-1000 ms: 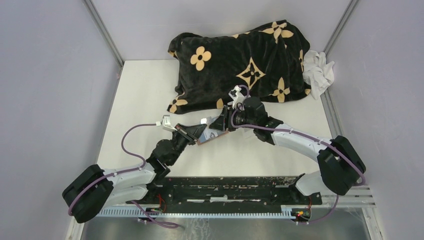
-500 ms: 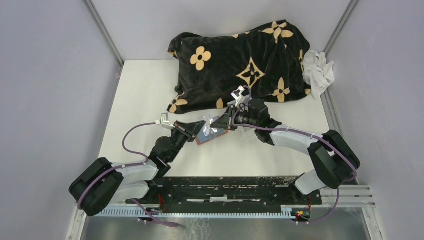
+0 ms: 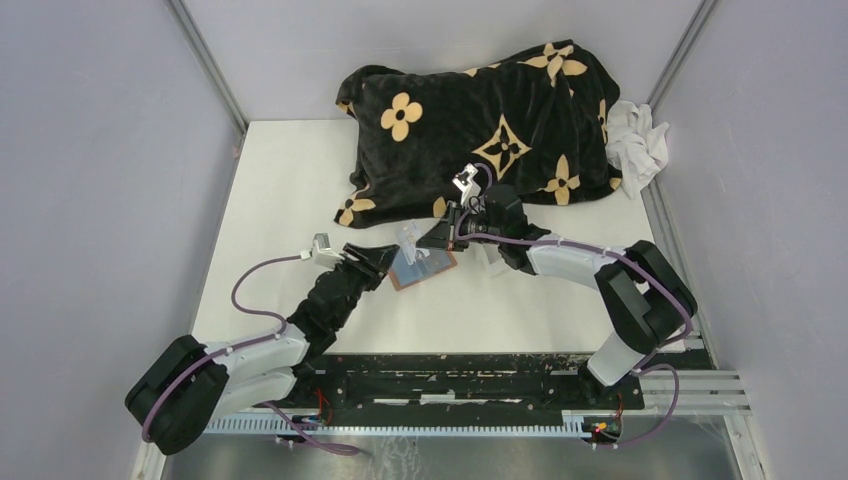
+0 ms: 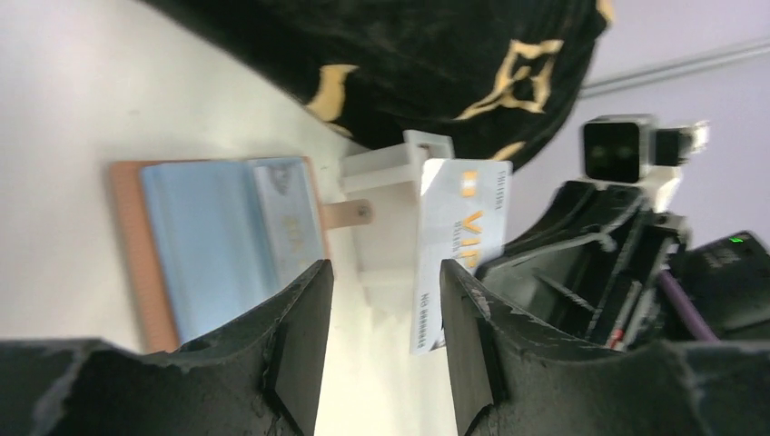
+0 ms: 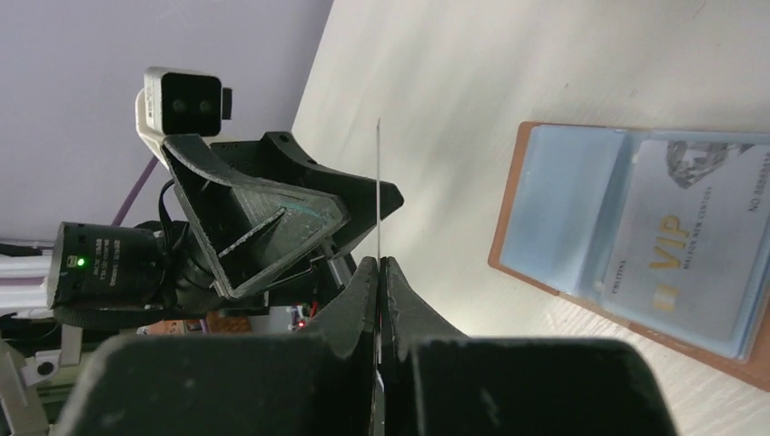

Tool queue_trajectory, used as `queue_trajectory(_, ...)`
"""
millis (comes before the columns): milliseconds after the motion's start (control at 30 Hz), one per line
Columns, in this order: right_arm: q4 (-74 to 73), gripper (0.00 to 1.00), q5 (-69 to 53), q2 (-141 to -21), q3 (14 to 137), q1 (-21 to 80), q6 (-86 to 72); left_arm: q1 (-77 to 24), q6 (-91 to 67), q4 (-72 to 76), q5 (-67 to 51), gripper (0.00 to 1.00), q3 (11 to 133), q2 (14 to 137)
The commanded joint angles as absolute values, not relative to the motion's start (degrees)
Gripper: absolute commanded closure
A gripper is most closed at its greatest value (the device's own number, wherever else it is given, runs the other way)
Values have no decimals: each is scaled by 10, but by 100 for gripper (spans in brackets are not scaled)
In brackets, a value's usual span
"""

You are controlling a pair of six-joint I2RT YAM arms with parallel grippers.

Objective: Put the credit cards into the card holder
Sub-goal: Pick up the credit card from the storage box, then insert the credit card into the card holder.

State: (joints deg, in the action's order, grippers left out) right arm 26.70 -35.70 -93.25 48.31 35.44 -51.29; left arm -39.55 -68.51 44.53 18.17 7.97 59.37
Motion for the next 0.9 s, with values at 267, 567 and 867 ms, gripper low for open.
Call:
queue_trajectory(267, 21, 99, -254, -1013, 634, 364, -334, -393, -663, 269, 278, 51, 128, 643)
queue_trajectory(567, -33, 99, -216, -1063, 672, 366, -295, -393, -657, 258, 275, 59, 153, 694)
queue_trajectory(867, -29, 99, -211, -1083, 682, 366, -290, -394, -652, 258, 270, 64, 174, 730)
